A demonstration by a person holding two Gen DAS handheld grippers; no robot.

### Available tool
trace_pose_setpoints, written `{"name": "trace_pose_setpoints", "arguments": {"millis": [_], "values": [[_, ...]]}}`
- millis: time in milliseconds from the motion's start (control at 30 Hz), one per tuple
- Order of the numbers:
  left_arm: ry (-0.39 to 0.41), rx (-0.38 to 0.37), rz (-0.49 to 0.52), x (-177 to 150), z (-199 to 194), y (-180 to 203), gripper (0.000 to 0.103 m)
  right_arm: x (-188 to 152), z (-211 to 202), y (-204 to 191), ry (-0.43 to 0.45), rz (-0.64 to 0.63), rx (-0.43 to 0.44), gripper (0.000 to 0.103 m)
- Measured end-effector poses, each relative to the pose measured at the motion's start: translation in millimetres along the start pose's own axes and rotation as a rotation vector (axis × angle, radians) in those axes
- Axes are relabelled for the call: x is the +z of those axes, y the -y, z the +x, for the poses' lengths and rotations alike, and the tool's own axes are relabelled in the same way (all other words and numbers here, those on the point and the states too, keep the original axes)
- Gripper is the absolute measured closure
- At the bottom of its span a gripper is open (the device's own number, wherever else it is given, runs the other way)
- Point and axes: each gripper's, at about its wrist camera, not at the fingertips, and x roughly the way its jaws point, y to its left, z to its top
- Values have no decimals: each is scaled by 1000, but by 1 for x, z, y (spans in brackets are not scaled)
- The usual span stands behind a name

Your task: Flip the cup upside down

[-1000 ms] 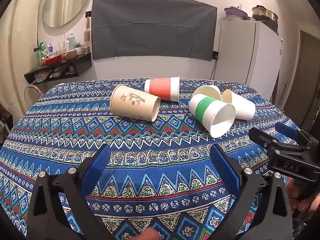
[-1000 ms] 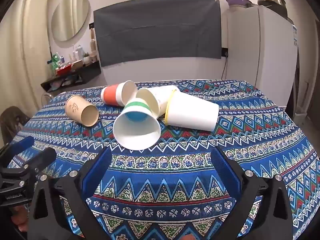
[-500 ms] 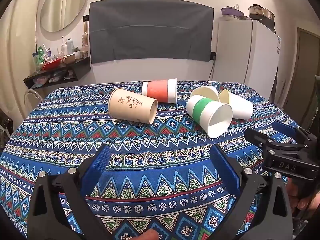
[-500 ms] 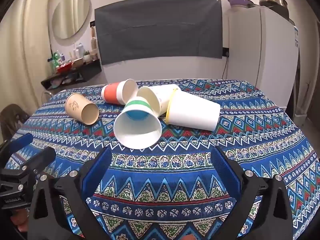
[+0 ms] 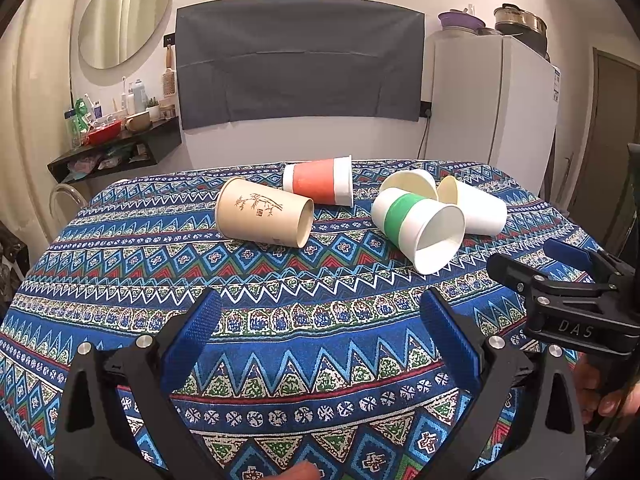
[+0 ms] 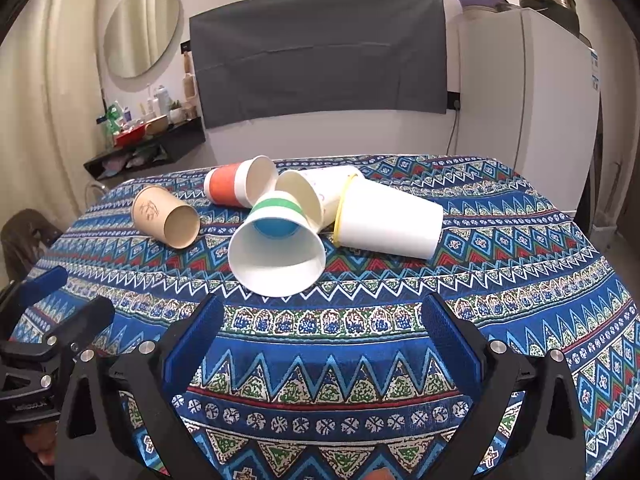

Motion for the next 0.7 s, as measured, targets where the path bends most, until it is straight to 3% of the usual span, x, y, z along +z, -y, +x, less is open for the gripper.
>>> {"name": "trace_pose_setpoints", "arguments": {"millis": [700], "values": [[1, 20, 17, 0, 0, 3, 6, 0, 5, 2, -25, 13, 8, 8]]}}
